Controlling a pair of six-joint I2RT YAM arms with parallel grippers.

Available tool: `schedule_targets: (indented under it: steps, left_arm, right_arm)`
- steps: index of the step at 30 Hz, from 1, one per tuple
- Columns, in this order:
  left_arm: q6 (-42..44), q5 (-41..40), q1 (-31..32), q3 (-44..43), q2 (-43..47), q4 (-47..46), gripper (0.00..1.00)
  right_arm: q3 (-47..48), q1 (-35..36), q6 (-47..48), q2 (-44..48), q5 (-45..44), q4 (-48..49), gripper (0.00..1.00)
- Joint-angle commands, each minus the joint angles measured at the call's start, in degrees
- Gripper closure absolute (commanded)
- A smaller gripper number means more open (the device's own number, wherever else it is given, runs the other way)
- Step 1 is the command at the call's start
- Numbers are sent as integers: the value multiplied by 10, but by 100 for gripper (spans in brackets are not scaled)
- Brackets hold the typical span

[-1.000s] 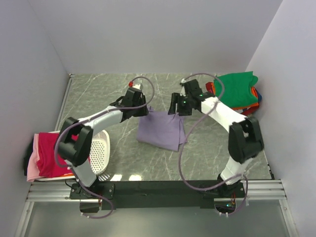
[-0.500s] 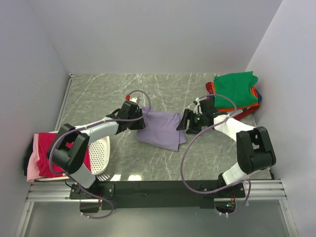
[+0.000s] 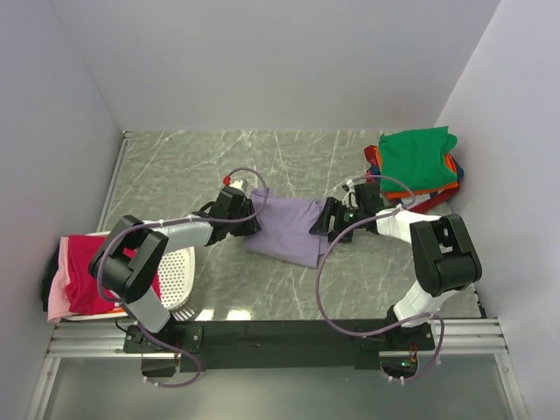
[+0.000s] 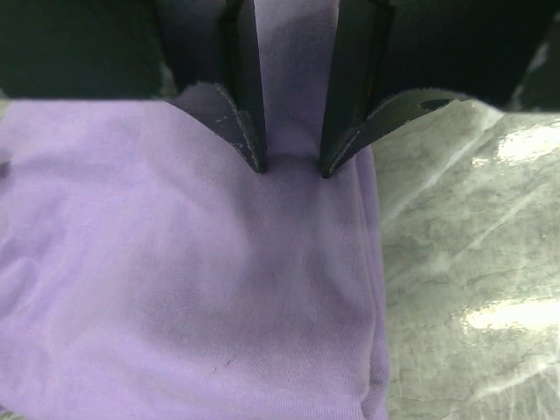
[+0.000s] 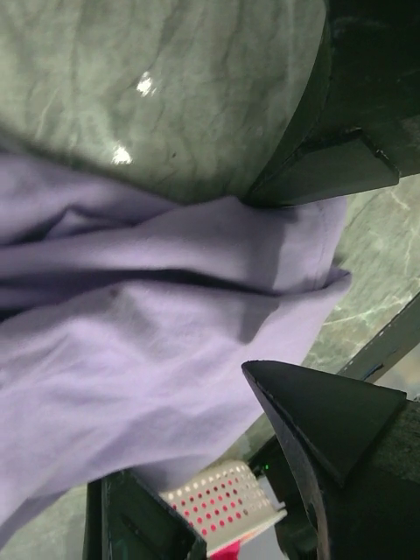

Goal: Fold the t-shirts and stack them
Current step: Neatly place the folded tshirt to the corner

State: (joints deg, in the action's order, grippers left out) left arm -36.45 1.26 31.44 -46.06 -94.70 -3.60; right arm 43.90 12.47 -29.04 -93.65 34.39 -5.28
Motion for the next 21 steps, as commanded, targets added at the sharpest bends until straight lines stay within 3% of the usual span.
schedule_targets:
  steps: [1, 9, 17, 21]
  left_arm:
    - [-14, 15, 13, 21, -24, -2, 62]
    - [-26, 15, 31, 20, -29, -8, 62]
    - [-32, 13, 49, 7, -40, -5, 62]
    - [-28, 5, 49, 5, -31, 7, 63]
  right_arm:
    - [-19, 0, -11, -28, 3, 42, 21]
    - [-29, 52, -59, -50, 9, 106, 18]
    - [22, 121, -83, -102, -39, 102, 18]
    - [40, 122, -64, -97, -88, 57, 31]
